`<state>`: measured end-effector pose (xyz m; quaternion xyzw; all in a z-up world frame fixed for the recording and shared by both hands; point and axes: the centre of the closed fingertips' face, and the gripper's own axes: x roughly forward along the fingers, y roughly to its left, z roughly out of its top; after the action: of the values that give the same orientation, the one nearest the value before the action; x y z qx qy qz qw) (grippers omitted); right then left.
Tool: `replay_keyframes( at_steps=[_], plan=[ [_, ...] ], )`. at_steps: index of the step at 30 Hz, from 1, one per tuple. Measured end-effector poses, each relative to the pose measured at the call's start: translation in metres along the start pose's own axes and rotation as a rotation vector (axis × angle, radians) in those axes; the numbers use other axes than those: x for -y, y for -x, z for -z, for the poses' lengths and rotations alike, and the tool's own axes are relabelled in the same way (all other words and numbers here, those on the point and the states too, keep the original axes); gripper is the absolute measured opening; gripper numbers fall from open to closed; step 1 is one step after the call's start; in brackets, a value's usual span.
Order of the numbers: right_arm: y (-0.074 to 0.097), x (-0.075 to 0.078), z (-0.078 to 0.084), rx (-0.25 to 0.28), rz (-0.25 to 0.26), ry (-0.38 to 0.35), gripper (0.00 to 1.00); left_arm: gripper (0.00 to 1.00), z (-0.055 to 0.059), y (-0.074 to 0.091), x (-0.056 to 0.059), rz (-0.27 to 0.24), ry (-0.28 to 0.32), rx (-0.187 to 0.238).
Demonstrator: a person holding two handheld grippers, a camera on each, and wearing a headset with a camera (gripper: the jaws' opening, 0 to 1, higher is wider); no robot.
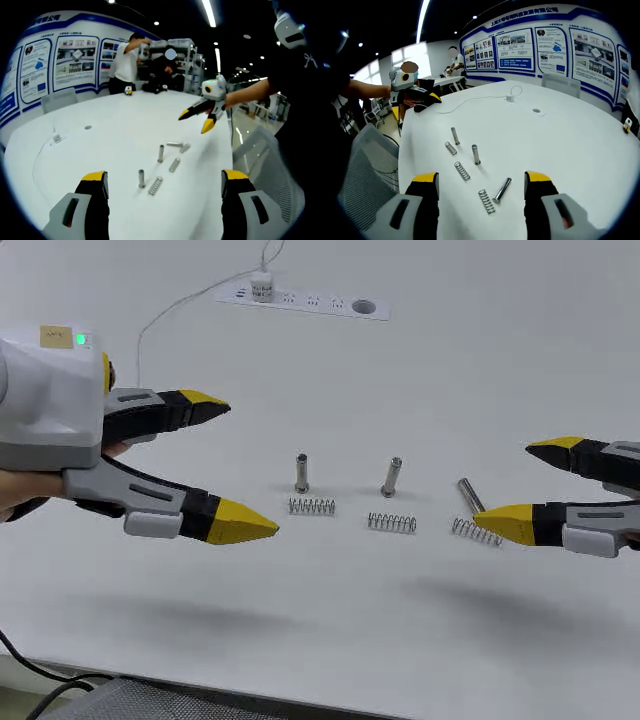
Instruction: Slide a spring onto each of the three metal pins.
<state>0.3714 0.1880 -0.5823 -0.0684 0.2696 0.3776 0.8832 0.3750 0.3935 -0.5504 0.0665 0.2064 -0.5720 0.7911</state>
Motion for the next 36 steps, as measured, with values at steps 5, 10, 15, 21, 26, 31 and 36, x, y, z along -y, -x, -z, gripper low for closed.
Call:
replay_keyframes(
  at_steps=[5,10,15,21,26,31,36],
  plan=[
    [-0.008,0.005,0.004,-0.020,0.019,-0.009,0.65,0.96,0.000,-0.001,-0.001,-0.005,0.012,0.007],
    [-0.015,0.012,0.006,-0.032,0.057,-0.010,0.58,0.96,-0.002,0.000,-0.002,-0.010,0.021,0.021],
    [-0.022,0.019,0.009,-0.051,0.080,-0.012,0.57,0.96,0.001,0.001,-0.003,-0.014,0.021,0.015],
    [-0.026,0.029,0.015,-0.067,0.109,-0.034,0.53,0.95,0.002,0.005,-0.007,-0.029,0.021,0.016],
    [-0.031,0.035,0.017,-0.064,0.123,-0.057,0.48,0.95,0.000,0.007,-0.010,-0.041,0.035,0.031],
    [-0.043,0.044,0.021,-0.076,0.146,-0.075,0.43,0.95,0.001,0.009,-0.012,-0.050,0.046,0.034],
    [-0.052,0.051,0.028,-0.105,0.176,-0.105,0.38,0.95,0.004,0.011,-0.014,-0.055,0.047,0.020]
  ],
)
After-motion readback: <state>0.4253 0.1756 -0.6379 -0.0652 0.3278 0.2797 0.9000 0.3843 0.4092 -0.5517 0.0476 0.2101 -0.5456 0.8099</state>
